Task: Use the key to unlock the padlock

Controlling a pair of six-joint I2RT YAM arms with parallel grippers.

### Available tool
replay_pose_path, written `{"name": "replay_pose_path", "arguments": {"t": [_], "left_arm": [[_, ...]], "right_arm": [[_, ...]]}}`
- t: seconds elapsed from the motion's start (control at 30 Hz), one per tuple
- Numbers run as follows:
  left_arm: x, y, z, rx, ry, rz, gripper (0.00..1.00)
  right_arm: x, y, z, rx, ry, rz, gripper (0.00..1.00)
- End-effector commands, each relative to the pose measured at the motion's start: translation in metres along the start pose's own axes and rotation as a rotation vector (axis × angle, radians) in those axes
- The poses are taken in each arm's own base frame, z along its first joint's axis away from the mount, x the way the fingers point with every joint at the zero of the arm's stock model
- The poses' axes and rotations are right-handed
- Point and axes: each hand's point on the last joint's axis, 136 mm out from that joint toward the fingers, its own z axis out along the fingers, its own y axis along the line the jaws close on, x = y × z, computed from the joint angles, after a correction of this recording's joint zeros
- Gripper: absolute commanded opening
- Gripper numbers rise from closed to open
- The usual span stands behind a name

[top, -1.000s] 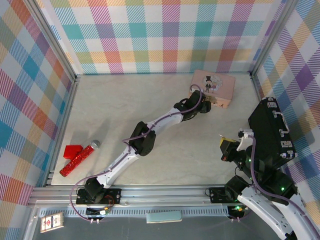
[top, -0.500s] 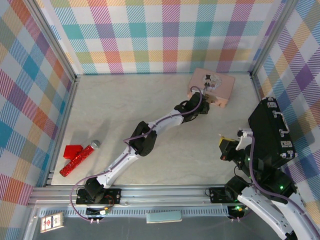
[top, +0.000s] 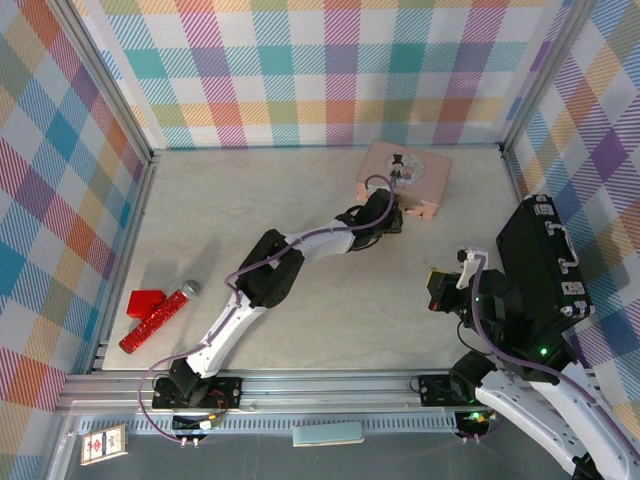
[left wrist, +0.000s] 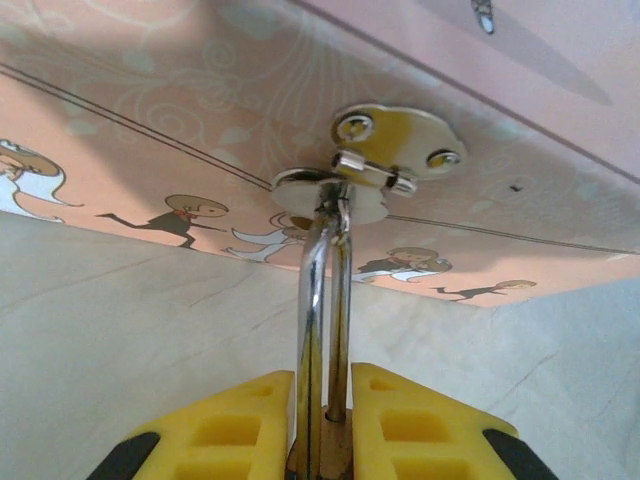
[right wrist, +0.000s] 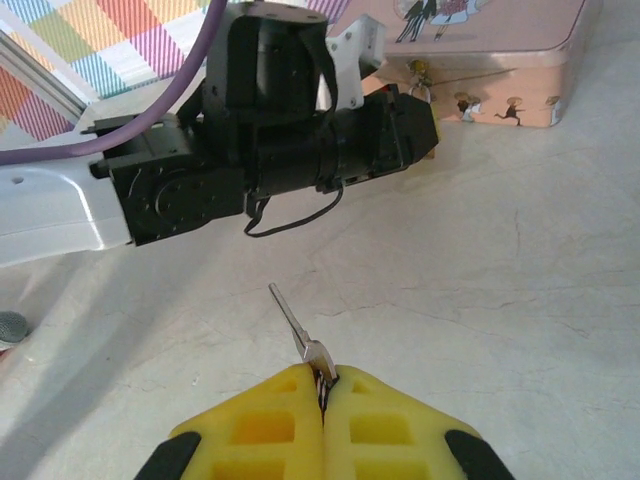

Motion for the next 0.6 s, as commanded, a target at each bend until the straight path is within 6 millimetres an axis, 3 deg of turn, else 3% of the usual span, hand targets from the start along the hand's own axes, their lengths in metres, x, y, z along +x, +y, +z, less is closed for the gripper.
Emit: {"name": "replay_pose_path", "arguments": {"t": [0.0, 0.57], "left_arm": [[-0.030, 0.032, -0.027, -0.065, -0.070, -0.052, 0.09], [-0.014, 0.114, -0.129, -0.187, -0.060, -0.075, 0.03]], "right_arm": [[-0.018, 0.021, 0.001, -0.066, -0.023, 0.023, 0.00], [-0.004, 0.058, 0.046, -0.174, 0.113, 0.090, 0.00]]}}
